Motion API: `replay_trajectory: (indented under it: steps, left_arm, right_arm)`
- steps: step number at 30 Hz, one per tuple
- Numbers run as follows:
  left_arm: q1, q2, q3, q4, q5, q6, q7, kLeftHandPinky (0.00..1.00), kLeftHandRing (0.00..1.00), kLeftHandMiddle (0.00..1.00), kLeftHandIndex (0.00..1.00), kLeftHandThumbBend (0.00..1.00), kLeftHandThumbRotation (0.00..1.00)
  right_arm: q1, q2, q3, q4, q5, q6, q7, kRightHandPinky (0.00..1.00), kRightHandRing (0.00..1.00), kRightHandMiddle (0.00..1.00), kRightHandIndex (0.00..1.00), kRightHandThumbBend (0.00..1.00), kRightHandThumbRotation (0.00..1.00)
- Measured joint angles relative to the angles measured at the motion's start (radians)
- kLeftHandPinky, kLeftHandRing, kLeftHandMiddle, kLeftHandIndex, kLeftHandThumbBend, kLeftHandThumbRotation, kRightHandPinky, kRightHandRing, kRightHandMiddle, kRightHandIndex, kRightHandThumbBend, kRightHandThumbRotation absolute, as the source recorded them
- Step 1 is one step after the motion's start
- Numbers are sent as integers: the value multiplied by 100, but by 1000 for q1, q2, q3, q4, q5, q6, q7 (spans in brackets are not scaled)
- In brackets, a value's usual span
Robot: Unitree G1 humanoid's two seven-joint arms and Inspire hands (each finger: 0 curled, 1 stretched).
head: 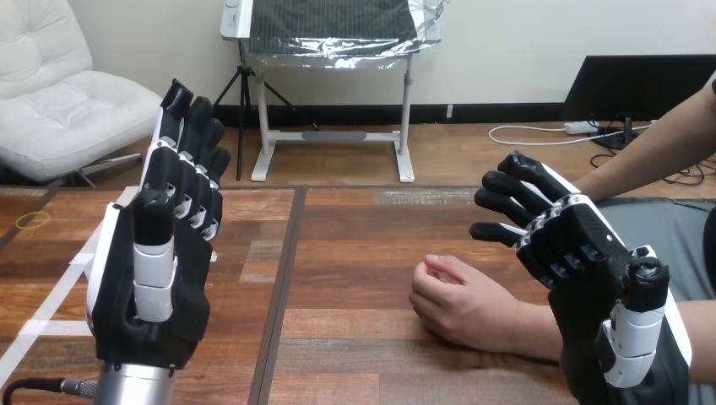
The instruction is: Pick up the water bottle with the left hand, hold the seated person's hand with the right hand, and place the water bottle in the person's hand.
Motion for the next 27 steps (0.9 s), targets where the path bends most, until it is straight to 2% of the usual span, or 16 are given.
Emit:
replay_trajectory:
  steps: [7, 9, 10, 19, 27]
  left_arm:
    - [0, 1, 1, 0, 39, 1, 18, 100, 100, 100, 100, 96, 67]
    - [0, 1, 2, 0, 55, 1, 28, 100, 100, 100, 100, 97, 60]
    - [0, 1, 2, 0, 62, 1, 32, 100, 100, 100, 100, 98, 54]
    - [0, 0, 4, 0, 112, 0, 75, 100, 100, 100, 100, 100, 26]
    - [0, -1, 5, 1, 162, -14, 111, 100, 100, 100, 100, 100, 12]
  right_arm:
    - [0, 0, 0, 0, -2, 0, -1, 72, 82, 83, 84, 83, 100]
    - [0, 0, 0, 0, -2, 0, -1, 72, 82, 83, 84, 83, 100]
    - [0, 0, 0, 0, -2, 0, -1, 72, 82, 82, 84, 83, 100]
    - [0, 0, 0, 0, -4, 0, -1, 72, 82, 82, 84, 83, 100]
    - [0, 0, 0, 0, -9, 0, -4, 72, 82, 82, 83, 83, 100]
